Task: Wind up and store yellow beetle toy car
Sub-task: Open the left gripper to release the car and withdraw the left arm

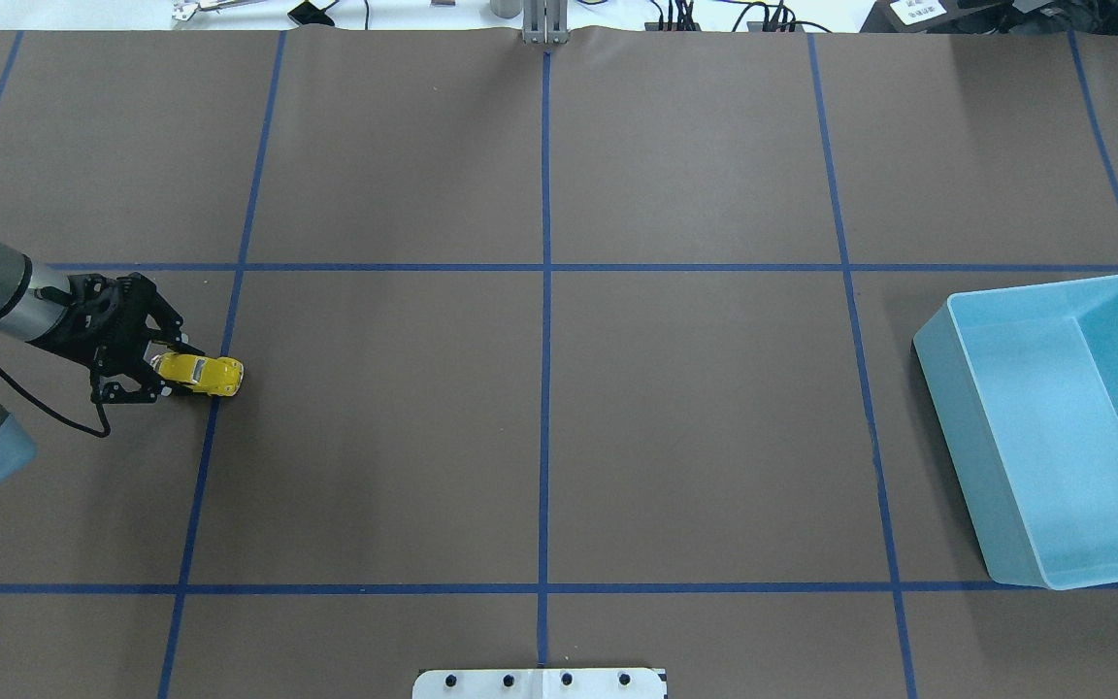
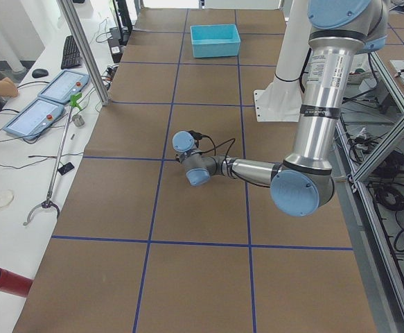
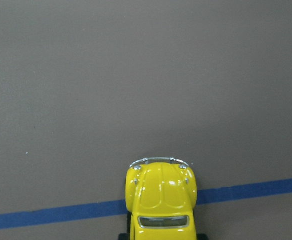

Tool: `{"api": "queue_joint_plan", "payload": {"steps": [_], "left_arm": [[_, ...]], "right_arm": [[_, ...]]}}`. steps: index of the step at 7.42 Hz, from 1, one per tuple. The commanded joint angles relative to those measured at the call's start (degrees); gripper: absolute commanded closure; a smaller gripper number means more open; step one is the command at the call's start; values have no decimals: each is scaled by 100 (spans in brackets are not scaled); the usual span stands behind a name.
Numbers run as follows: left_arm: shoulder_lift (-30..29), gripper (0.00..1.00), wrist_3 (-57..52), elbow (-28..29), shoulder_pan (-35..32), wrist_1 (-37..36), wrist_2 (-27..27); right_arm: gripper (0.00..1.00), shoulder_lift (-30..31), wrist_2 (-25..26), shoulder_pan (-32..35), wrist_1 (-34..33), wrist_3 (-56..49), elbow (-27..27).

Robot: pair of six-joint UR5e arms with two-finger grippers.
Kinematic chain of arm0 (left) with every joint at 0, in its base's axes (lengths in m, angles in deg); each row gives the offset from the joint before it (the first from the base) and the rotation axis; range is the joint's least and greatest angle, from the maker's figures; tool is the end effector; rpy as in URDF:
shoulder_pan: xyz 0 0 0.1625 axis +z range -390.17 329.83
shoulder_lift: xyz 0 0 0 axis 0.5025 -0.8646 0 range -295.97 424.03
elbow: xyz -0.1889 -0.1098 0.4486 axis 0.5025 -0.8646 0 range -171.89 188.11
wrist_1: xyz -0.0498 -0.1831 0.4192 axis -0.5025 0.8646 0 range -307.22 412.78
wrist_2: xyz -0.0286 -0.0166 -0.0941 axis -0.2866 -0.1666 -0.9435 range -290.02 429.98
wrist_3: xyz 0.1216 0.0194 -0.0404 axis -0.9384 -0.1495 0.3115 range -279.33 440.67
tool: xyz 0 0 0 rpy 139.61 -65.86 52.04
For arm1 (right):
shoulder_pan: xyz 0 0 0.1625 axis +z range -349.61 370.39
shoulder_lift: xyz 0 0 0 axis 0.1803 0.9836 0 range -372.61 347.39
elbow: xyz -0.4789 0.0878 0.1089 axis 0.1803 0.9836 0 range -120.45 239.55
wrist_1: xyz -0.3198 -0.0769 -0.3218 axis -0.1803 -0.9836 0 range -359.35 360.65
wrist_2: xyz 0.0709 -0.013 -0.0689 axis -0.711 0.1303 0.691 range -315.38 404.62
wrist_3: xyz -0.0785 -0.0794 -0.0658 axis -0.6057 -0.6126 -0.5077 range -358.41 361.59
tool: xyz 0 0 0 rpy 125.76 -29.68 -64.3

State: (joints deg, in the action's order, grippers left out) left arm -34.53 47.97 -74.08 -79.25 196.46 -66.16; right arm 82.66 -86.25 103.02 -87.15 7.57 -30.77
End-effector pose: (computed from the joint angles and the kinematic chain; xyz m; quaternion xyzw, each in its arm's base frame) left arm 0.3928 -0.5140 0.6212 0.3947 0.3777 0.6337 0.5477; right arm 0.0708 -0.4851 0.8000 -0.0327 -0.3482 0.0787 0.9335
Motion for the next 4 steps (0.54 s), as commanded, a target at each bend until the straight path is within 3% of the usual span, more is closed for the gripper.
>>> {"api": "queue_joint_plan", "payload": {"steps": [1,4], "left_arm": [[3,0,-9,1,4,37,-1],[3,0,-44,1,-57,46,-27]], "right_arm": [[0,0,0,0,0,0,-3],[0,0,0,0,0,0,-3]]}}
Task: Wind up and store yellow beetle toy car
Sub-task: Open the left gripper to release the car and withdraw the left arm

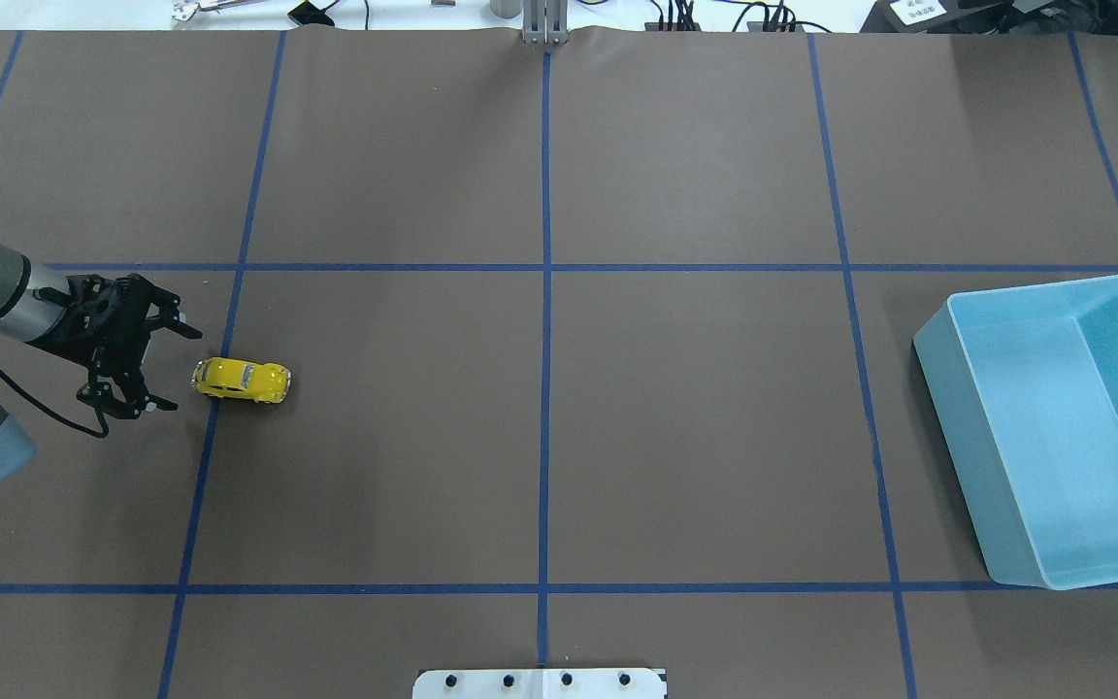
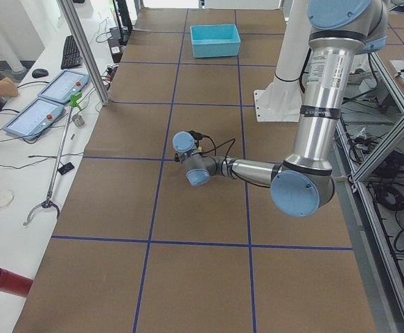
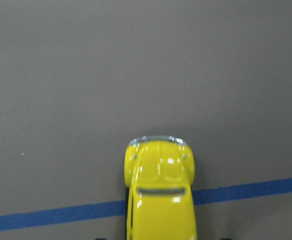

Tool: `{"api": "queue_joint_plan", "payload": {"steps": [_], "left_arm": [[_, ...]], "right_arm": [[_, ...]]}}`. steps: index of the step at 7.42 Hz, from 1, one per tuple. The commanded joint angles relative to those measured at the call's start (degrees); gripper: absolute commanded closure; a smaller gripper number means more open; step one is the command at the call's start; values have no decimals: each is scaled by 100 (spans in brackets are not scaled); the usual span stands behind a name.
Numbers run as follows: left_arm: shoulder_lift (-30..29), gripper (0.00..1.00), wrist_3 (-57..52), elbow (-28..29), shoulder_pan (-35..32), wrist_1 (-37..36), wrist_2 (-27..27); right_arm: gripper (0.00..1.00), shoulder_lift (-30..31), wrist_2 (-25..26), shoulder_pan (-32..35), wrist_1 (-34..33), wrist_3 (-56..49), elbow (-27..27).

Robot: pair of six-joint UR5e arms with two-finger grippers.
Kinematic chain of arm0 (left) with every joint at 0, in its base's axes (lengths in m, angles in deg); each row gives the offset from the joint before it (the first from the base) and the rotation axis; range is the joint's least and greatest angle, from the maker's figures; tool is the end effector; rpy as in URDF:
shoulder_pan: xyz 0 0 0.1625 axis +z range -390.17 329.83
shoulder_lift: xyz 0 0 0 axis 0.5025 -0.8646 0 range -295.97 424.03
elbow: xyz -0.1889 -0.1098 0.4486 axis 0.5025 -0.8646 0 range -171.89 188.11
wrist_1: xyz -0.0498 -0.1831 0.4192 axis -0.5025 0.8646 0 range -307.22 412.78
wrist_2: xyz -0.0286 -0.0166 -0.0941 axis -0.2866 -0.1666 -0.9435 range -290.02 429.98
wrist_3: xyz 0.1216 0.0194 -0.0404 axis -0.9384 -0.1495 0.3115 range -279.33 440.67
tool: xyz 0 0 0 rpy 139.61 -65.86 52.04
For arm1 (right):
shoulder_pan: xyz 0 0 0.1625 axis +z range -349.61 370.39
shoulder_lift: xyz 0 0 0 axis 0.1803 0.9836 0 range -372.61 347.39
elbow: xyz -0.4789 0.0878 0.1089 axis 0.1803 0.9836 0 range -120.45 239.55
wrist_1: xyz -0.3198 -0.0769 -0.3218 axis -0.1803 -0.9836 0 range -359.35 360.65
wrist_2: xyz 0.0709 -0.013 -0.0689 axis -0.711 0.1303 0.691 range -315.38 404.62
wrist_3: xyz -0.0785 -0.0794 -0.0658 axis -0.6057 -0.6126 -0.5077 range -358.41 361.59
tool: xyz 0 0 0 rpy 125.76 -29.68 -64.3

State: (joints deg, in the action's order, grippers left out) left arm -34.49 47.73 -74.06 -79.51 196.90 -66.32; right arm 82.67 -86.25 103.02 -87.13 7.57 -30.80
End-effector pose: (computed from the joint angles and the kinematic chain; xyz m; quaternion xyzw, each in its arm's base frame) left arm 0.3902 -0.5151 0.6207 0.3988 0.3767 0.6338 0.5453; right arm 0.0708 -0.4851 0.7997 -0.0324 -0.3482 0.0786 0.9336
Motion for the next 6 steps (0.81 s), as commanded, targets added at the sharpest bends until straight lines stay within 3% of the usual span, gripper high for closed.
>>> {"api": "queue_joint_plan", "payload": {"steps": [1,6], "left_arm": [[0,0,-19,0,-40,2,-11],[52,0,24,-105,-768,-277,-248]], "right_arm": [[0,0,0,0,-2,0,0],[0,0,0,0,-2,0,9]]}}
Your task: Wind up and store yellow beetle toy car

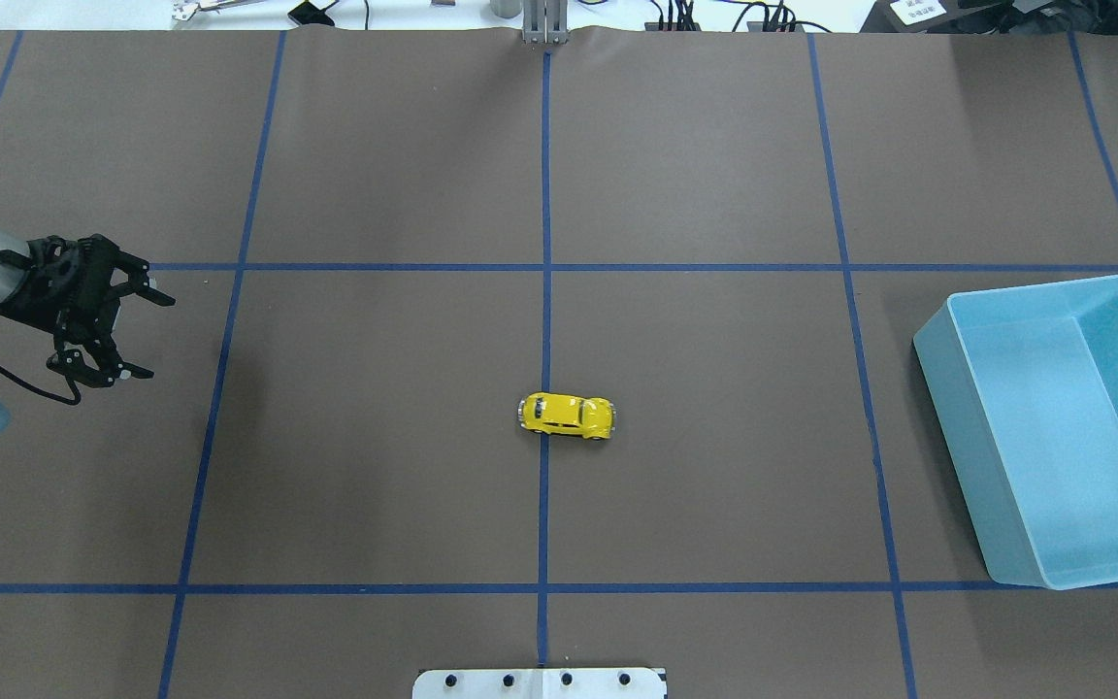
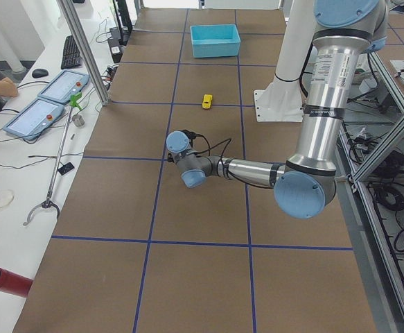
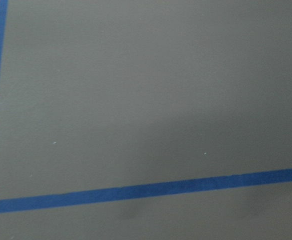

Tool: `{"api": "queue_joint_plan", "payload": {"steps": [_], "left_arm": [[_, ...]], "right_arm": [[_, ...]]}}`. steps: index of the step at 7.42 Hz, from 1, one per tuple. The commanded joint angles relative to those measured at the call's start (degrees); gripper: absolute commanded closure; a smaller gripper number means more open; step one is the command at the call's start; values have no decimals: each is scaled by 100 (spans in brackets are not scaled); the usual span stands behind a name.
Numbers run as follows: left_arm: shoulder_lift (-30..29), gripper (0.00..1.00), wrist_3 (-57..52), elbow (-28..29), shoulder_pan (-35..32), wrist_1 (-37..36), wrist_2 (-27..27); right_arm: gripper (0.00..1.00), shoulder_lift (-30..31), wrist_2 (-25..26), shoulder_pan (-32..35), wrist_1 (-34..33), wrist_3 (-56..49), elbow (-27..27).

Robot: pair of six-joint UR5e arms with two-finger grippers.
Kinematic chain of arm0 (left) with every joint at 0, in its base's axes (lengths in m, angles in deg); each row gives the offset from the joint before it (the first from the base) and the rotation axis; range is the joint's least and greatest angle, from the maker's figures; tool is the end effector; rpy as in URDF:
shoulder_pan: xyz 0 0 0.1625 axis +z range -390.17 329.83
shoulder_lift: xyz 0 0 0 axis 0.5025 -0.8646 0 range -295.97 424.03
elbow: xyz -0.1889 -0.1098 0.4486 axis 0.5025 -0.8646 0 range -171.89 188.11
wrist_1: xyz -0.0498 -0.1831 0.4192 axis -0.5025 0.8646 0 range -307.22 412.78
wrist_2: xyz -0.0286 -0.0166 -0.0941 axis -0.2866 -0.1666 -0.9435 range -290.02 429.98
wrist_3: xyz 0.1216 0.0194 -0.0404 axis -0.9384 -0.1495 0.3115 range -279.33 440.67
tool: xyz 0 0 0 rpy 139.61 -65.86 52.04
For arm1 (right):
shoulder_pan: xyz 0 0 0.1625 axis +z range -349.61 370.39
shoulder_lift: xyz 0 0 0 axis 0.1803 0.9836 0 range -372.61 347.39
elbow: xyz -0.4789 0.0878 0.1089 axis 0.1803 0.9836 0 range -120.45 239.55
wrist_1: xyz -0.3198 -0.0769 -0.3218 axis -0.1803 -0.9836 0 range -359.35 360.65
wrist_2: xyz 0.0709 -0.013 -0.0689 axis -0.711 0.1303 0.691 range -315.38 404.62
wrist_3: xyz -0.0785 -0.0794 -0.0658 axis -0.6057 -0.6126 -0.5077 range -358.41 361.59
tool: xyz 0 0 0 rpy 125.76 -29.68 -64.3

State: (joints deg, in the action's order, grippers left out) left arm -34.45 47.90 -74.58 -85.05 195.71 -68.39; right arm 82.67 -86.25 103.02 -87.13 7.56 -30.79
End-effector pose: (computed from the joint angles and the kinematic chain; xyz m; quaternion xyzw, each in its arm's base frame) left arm 0.3396 -0.5462 0.6167 0.4073 0.3733 0.6082 0.5700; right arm 0.0708 -0.4851 0.7998 -0.0324 -0.3482 0.0785 0.9336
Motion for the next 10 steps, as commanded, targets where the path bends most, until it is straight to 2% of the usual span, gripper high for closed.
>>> {"api": "queue_joint_plan", "payload": {"steps": [1,4,7,8,10], "left_arm": [[48,0,7,-106,-425,-448,-111],[416,0,16,-475,-1451,-2053,-59],[601,0,24,-546,-2752,-4162,3],[611,0,24,-503,-3139,-4516,63],[759,0,33,-494,-3782,-5131,117]], "right_arm": [[0,-9,0,0,-2,0,8],[0,0,0,0,-2,0,8],[0,0,0,0,7,0,-1],[0,-9,0,0,-2,-9,-9],[0,131,-131,0,-2,-18,-568]]}}
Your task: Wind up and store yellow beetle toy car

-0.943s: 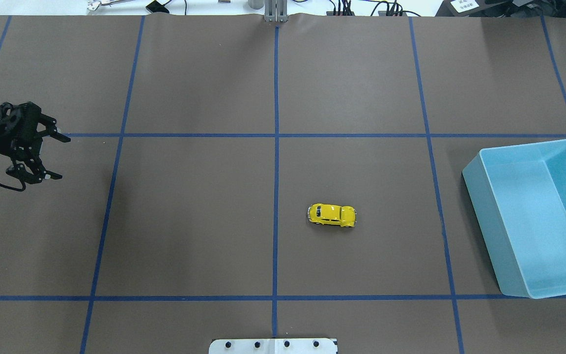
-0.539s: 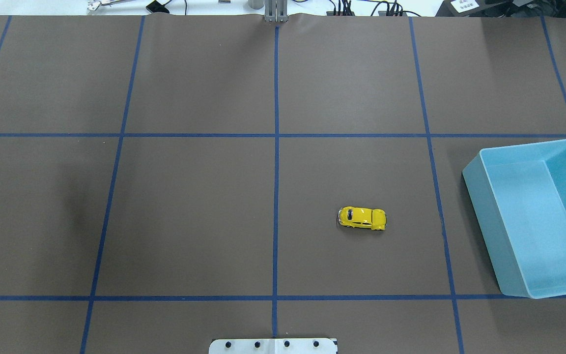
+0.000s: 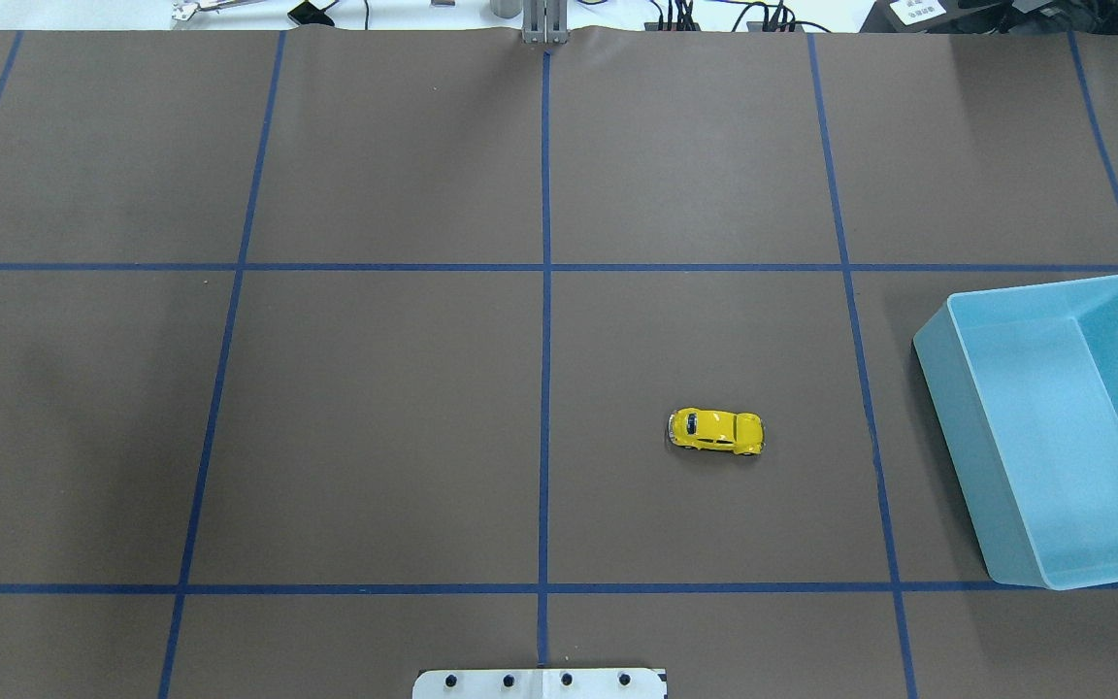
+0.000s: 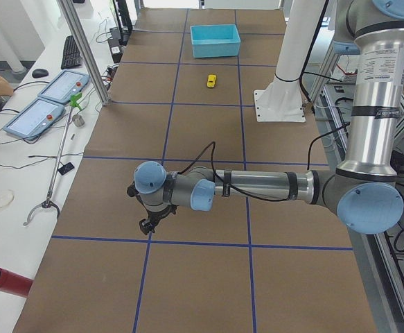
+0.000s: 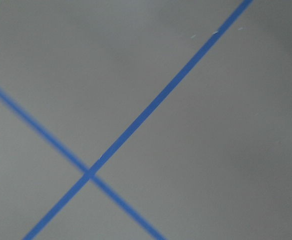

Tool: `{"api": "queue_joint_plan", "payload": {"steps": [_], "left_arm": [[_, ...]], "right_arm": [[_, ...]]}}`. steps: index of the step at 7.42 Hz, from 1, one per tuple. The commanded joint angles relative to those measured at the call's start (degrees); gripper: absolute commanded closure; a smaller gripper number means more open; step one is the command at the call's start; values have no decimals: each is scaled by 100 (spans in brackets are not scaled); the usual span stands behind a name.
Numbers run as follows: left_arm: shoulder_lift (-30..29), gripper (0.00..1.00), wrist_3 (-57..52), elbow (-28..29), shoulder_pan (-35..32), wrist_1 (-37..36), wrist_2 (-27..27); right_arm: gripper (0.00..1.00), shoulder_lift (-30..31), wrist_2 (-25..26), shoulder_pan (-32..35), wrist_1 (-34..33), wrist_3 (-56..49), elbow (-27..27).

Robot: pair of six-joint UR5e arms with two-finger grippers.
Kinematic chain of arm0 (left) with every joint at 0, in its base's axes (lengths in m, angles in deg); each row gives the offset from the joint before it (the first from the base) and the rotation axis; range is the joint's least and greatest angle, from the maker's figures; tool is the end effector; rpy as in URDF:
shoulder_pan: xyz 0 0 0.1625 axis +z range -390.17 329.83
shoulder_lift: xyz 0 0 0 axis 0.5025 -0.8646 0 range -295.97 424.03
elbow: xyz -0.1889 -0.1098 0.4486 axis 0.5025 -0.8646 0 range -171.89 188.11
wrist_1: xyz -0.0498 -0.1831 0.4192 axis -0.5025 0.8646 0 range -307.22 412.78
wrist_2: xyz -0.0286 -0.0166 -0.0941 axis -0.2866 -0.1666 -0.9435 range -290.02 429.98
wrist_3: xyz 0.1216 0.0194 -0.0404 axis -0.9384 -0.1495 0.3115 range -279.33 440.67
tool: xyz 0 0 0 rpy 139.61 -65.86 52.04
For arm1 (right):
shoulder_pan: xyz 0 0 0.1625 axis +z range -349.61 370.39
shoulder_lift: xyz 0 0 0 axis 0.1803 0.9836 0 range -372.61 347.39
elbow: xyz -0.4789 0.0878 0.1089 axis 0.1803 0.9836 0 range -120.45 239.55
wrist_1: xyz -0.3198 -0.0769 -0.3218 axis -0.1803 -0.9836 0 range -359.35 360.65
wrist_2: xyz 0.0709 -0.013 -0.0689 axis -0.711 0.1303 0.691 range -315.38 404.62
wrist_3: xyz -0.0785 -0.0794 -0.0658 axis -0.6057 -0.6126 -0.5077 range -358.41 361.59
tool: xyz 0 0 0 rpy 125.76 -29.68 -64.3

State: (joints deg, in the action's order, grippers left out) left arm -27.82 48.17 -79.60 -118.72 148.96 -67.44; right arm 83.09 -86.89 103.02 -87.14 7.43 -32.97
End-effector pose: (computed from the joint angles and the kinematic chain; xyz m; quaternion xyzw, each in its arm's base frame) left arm -0.0236 -0.5653 0.7418 0.1517 0.3747 0.2862 0.8687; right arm 0.0698 -0.4856 0.7821 -0.0178 -0.3540 0.0721 0.9323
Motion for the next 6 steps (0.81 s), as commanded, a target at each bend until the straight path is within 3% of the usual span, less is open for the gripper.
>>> {"api": "queue_joint_plan", "payload": {"steps": [1,3,6], "left_arm": [[97,0,416,8,-548,-765,-22],[36,0,2844,-62,-549,-480,-119],[-235,0,3686,-18,-505,-311,-110]], "right_arm": [[0,159,-76,0,-10,5,-755],[0,20,-76,-165,-1,-48,-1179],[0,-962,-6,-1550,-45,-31,-1286]]}}
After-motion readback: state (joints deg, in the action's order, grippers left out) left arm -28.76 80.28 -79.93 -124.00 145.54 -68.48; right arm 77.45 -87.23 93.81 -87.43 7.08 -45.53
